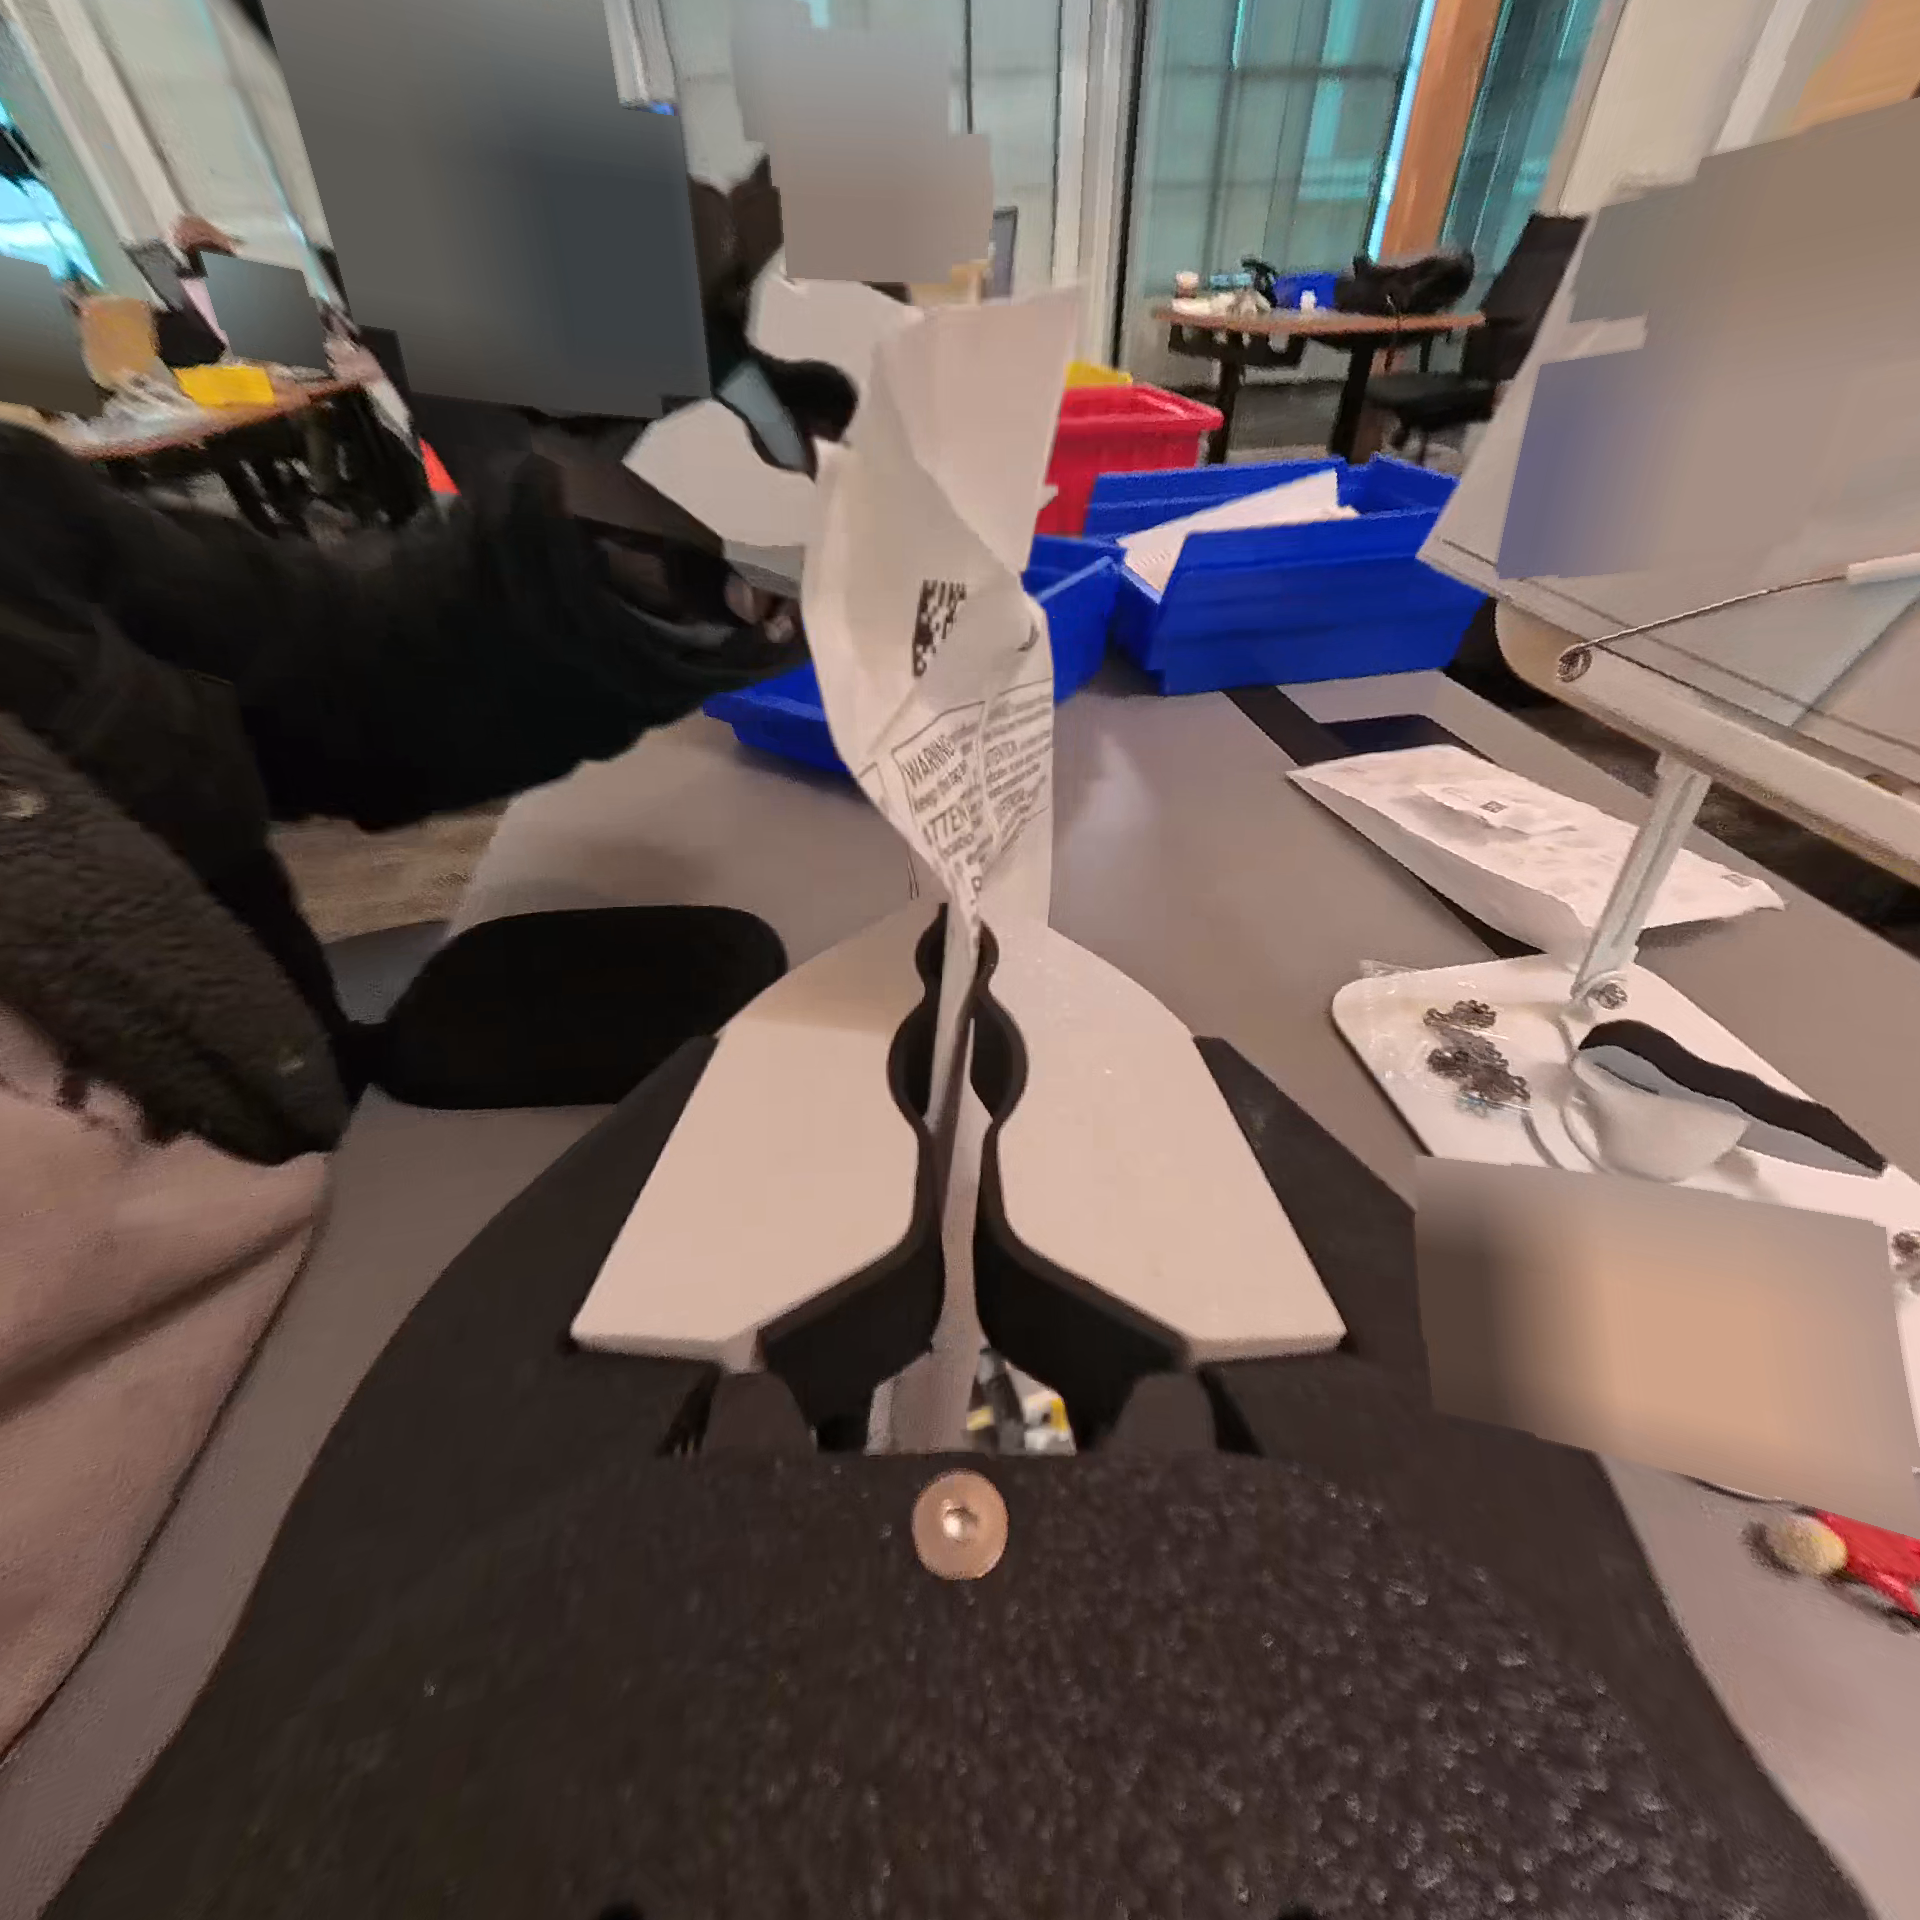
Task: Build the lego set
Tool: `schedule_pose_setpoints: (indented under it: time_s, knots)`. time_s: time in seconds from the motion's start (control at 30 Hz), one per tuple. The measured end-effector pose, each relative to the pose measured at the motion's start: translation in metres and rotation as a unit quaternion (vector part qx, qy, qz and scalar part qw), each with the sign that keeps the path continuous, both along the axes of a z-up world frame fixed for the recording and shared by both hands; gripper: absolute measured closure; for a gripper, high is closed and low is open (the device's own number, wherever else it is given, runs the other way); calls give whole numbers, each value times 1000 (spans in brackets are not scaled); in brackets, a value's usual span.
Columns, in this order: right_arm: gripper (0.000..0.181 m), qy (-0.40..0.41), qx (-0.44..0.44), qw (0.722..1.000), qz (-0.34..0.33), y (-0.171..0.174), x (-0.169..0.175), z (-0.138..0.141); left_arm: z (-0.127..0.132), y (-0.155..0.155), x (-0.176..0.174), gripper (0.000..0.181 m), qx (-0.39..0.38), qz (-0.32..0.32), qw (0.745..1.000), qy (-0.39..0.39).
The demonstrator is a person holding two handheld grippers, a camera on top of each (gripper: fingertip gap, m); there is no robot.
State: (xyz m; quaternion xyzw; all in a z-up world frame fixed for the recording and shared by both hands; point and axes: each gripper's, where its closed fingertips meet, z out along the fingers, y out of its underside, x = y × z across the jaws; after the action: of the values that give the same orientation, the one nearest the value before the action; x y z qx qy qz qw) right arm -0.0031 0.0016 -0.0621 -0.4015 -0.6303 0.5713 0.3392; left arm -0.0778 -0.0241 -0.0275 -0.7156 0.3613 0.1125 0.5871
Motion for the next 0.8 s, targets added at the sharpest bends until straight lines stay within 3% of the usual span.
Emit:
schedule_pose_setpoints:
  time_s: [0.1,0.17,0.27,0.37,0.43,0.5,0.57,0.6,0.67,0.73,0.77,0.8]
  knots:
    - [181,33,-31,999,23,7,30,7,-7,-3,1,116,-43,-37,979,-197]
    - [181,46,-34,998,33,7,42,11,-10,-6,14,107,-92,-106,928,-346]
    - [181,59,-42,996,61,-4,47,15,-13,-8,39,120,-158,-200,854,-454]
    - [181,8,-38,998,49,-5,40,-1,13,-21,57,149,-146,-295,801,-500]
    - [181,-43,-40,998,32,0,37,-22,28,-22,50,181,-104,-299,811,-492]
    - [181,-70,-89,993,12,8,36,-41,26,-15,33,181,-63,-238,855,-456]
    - [181,-46,-178,983,19,12,43,-43,3,-14,27,181,-77,-186,903,-380]
    - [181,-30,-201,979,27,13,48,-41,-8,-14,26,181,-88,-166,913,-363]
    - [181,-26,-169,985,26,11,51,-41,-18,-12,16,181,-89,-139,910,-380]
    - [181,-10,-152,988,39,5,52,-31,-20,-10,7,179,-84,-139,891,-423]
    - [181,-4,-149,988,40,5,52,-28,-22,-12,8,145,-95,-156,878,-443]
    - [181,0,-146,988,43,4,52,-26,-24,-14,13,124,-116,-175,862,-461]
